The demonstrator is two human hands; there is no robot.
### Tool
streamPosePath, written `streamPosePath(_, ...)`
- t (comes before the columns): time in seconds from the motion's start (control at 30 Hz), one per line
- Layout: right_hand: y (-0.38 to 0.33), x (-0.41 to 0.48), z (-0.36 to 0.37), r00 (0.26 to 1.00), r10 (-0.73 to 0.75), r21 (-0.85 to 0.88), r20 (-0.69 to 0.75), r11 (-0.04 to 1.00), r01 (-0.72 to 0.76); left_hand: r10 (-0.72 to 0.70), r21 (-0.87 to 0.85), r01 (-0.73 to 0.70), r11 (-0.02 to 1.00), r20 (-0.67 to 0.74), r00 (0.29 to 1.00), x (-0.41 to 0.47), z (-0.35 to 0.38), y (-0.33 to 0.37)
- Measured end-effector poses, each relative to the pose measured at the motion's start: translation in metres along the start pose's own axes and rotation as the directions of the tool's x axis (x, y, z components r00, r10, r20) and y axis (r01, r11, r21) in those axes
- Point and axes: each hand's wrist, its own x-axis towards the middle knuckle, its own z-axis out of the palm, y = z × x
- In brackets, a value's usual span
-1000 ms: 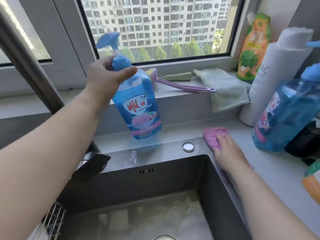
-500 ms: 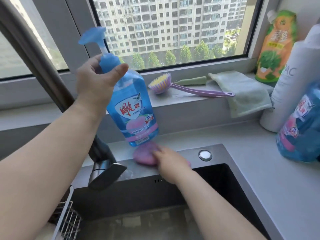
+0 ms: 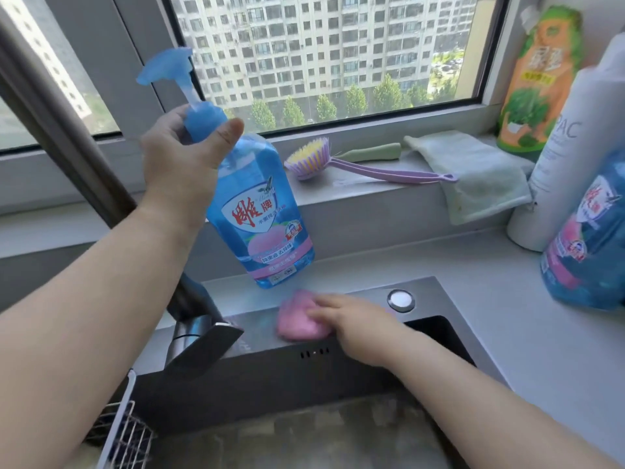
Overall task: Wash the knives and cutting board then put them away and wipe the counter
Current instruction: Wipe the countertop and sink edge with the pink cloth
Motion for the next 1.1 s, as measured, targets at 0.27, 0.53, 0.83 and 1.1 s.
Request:
streamPosePath(0.27,-0.04,0.034,0.021,0.966,0.208,-0.031,-0.155,0.976,-0.215,-0.021,0.013,0.022,1.0,-0.02,1.0,0.003,0.002,-0.006)
streamPosePath(0.53,-0.019,0.015,0.003,0.995,0.085,-0.024,-0.045,0.996,-0.086,-0.007,0.073,0.006,0.997,0.016,1.0,0.001,0.006,-0.01)
streamPosePath(0.83,-0.099,0.023,0.044,0.993,0.105,-0.028,-0.055,0.994,-0.106,0.016,0.102,-0.012,0.995,-0.035,0.999,-0.004,-0.008,-0.009)
streamPosePath(1.1,0.016,-0.006,-0.01,0.903,0.404,-0.131,-0.147,0.897,-0.422,-0.02,0.076,0.021,0.997,-0.022,1.0,-0.002,-0.009,-0.006)
